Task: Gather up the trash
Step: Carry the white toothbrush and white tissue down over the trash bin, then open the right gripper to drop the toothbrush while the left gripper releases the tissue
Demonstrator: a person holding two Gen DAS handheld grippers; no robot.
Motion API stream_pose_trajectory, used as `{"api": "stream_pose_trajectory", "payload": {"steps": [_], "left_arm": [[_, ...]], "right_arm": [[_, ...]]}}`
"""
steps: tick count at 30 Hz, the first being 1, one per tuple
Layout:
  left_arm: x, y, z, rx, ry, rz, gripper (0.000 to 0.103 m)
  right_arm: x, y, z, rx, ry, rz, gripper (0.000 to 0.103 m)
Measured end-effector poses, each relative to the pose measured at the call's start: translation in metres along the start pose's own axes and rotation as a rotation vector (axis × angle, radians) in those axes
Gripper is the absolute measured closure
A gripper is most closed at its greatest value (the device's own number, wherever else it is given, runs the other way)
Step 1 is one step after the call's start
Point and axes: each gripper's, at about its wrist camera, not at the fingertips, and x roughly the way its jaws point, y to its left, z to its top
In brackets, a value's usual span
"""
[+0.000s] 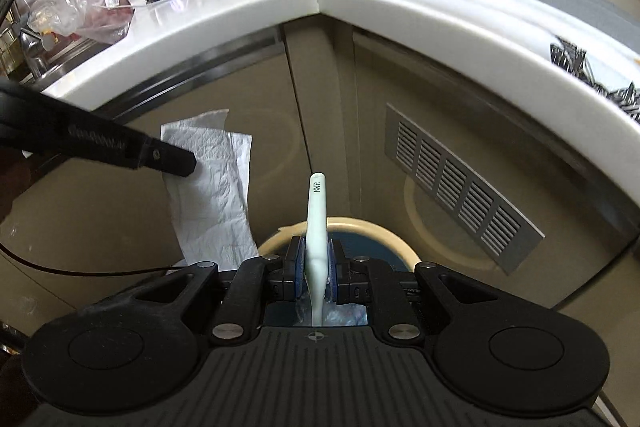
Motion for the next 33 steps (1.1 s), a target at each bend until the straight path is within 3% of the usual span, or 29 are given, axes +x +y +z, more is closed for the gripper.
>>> {"api": "stream_pose_trajectory", "payload": {"steps": [33], "left_arm": [[0.106,-0.010,-0.019,0.064,0.202,0.036,0.103]], "right_arm": [[0.087,-0.022,-0.030,0.077,0.219,-0.019,0.089]]}}
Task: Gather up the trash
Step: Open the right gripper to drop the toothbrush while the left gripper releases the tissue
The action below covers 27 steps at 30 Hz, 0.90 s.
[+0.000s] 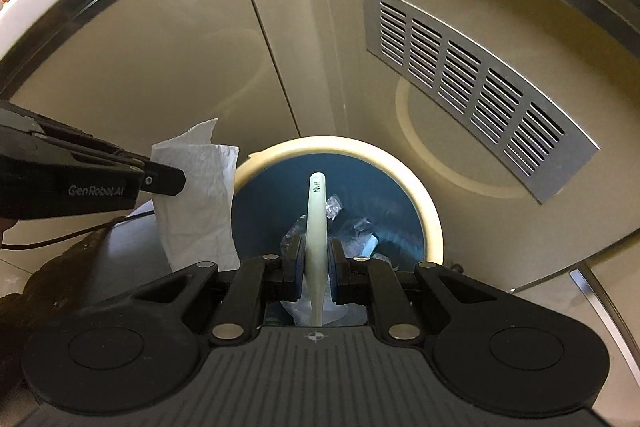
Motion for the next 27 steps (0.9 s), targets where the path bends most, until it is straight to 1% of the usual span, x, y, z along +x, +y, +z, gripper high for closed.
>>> {"api": "stream_pose_trajectory", "payload": {"steps": [17,27], "left_arm": [[0.055,0.003,0.011,0.005,0.081,-0.014,0.103],[0.083,0.004,0.018,0.017,0.105,0.011,0.103]], "right_arm": [[0.036,0.000,0.015,0.023,0.067,-0.031,0.089],[0.057,-0.003,0.016,0.041,0.100,-0.041,0.089]]}}
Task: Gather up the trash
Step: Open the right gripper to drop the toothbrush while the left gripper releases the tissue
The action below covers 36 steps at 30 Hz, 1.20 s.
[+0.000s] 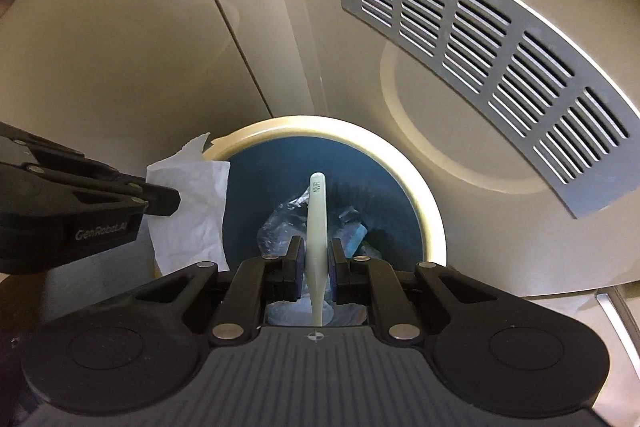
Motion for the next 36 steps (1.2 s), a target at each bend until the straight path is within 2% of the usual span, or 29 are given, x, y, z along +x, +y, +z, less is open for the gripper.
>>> {"api": "stream_pose_trajectory", "payload": {"steps": [14,24,25,26,27,28,30,31,33,35,36], "left_arm": [[0.064,-0.003,0.017,-0.011,0.097,0.028,0.103],[0.108,-0.004,0.016,0.037,0.181,0.074,0.102],[0.112,-0.004,0.016,0.045,0.183,0.074,0.098],[0.115,-0.003,0.016,0.057,0.193,0.077,0.070],[0.118,-0.003,0.015,0.067,0.210,0.095,0.032],[0.118,-0.001,0.015,0.064,0.208,0.088,0.031],[0.112,0.002,0.013,0.050,0.196,0.063,0.022],[0.107,0.004,0.012,0.041,0.190,0.048,0.021],[0.093,0.008,0.011,0.024,0.164,0.049,0.010],[0.068,0.013,0.008,0.016,0.106,0.063,0.003],[0.054,0.015,0.005,0.010,0.072,0.066,0.001]], "right_arm": [[0.050,0.001,0.002,0.038,0.109,-0.052,0.089],[0.079,-0.002,0.006,0.064,0.174,-0.103,0.087],[0.081,-0.005,0.006,0.080,0.181,-0.099,0.074],[0.081,-0.007,0.006,0.096,0.185,-0.098,0.051],[0.080,-0.010,0.006,0.106,0.182,-0.102,0.041],[0.076,-0.010,0.004,0.104,0.177,-0.125,0.040],[0.071,-0.013,0.001,0.101,0.171,-0.121,0.037],[0.065,-0.016,0.000,0.109,0.168,-0.120,0.032],[0.050,-0.019,-0.001,0.119,0.140,-0.125,0.022],[0.030,-0.021,-0.001,0.125,0.097,-0.126,0.011],[0.017,-0.021,-0.001,0.124,0.072,-0.123,0.009]]}}
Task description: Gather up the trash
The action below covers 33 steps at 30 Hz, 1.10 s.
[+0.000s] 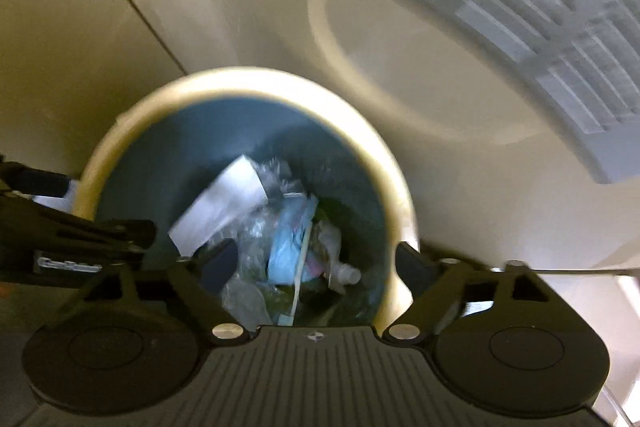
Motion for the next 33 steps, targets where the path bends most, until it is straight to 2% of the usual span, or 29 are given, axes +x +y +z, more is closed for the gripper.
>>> {"api": "stream_pose_trajectory", "payload": {"steps": [5,7,12,14,17,21,27,33], "left_arm": [[-0.070,0.005,-0.019,-0.017,-0.097,0.001,0.000],[-0.090,0.004,-0.028,-0.014,-0.107,-0.002,0.000],[-0.121,-0.001,-0.060,-0.035,-0.110,-0.048,0.000],[-0.129,-0.011,-0.071,-0.007,-0.120,-0.035,0.000],[-0.149,-0.022,-0.078,0.026,-0.173,0.022,0.000],[-0.165,-0.026,-0.087,0.045,-0.228,0.035,0.000],[-0.168,-0.015,-0.092,0.021,-0.239,0.019,0.000],[-0.167,-0.001,-0.093,-0.042,-0.240,0.016,0.000]], "right_arm": [[-0.063,0.001,-0.011,-0.018,-0.116,0.039,0.001],[-0.083,0.000,-0.017,-0.017,-0.147,0.035,0.000],[-0.119,-0.004,-0.034,0.048,-0.176,0.038,0.000],[-0.131,-0.005,-0.041,0.065,-0.178,0.051,0.000],[-0.140,0.000,-0.043,0.054,-0.167,0.051,0.000],[-0.155,0.008,-0.047,0.036,-0.208,0.014,0.000],[-0.167,0.014,-0.052,0.024,-0.270,-0.026,0.000],[-0.167,0.012,-0.050,0.040,-0.238,-0.057,0.000]]}}
